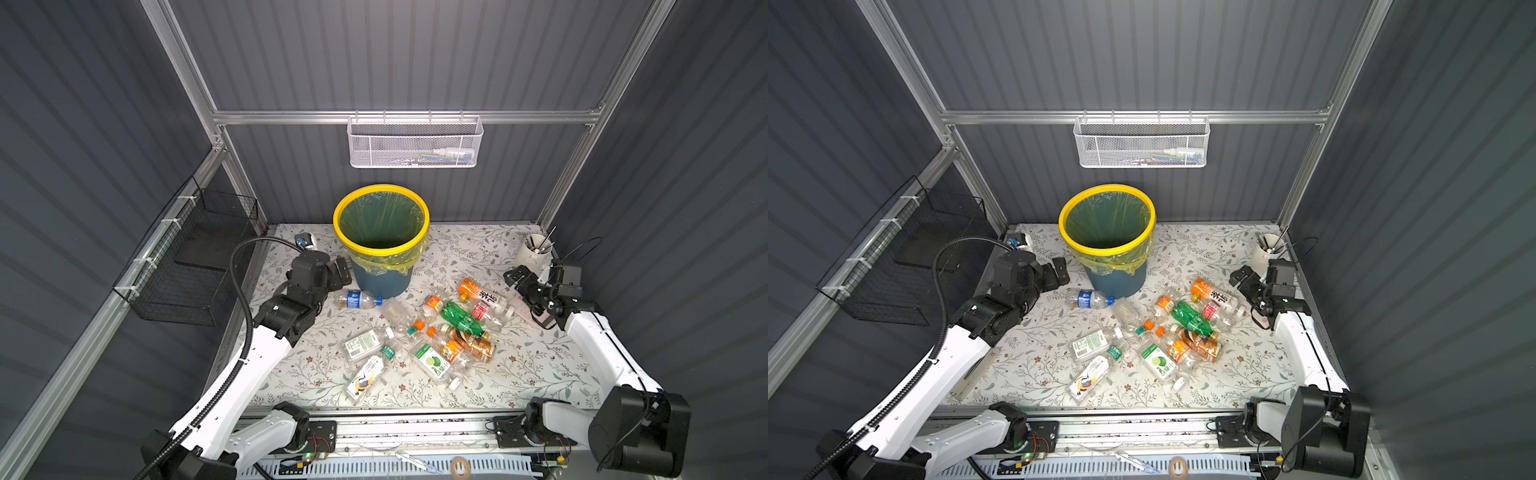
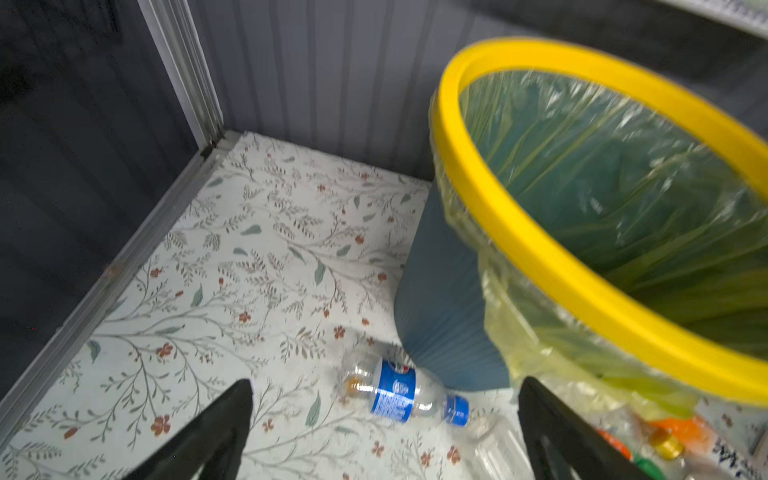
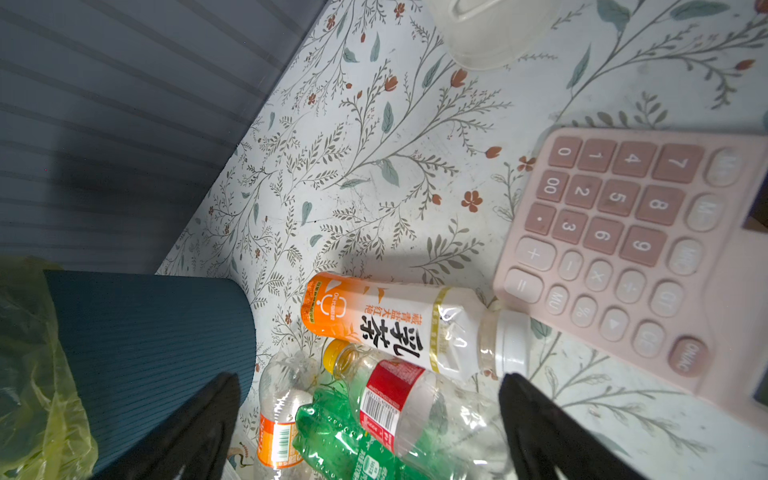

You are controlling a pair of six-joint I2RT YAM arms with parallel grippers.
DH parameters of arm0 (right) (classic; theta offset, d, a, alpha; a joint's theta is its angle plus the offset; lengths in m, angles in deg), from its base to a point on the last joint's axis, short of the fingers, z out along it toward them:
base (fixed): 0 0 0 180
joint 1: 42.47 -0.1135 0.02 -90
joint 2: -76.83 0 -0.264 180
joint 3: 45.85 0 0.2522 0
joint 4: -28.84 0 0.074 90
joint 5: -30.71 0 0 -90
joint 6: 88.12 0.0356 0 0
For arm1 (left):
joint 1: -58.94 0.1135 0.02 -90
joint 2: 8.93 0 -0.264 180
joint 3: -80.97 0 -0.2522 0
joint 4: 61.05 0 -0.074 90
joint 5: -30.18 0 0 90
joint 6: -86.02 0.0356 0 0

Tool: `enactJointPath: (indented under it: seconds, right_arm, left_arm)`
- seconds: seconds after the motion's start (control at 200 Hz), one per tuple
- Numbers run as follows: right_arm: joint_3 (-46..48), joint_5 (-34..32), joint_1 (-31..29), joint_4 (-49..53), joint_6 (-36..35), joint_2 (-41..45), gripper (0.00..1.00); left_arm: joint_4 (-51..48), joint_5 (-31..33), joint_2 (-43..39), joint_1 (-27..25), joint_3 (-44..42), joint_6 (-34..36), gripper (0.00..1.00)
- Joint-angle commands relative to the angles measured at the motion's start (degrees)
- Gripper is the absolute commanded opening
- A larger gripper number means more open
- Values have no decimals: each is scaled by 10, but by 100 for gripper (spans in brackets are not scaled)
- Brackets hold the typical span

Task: Throw the plastic bottles in the bin
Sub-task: 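Lower the left gripper and grasp the clear green-labelled tea bottle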

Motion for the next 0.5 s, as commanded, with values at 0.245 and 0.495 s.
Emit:
enactJointPath:
  seconds: [0.245,0.495]
  right_arm:
    - [13,-3,-4,-15,27,-3,99]
    - [14,-7,-5,-8,23,4,99]
  left_arm:
    - [-95,-41,-55,-94,-97,-27,99]
    - [-154,36,-26,-282,-120,-87,99]
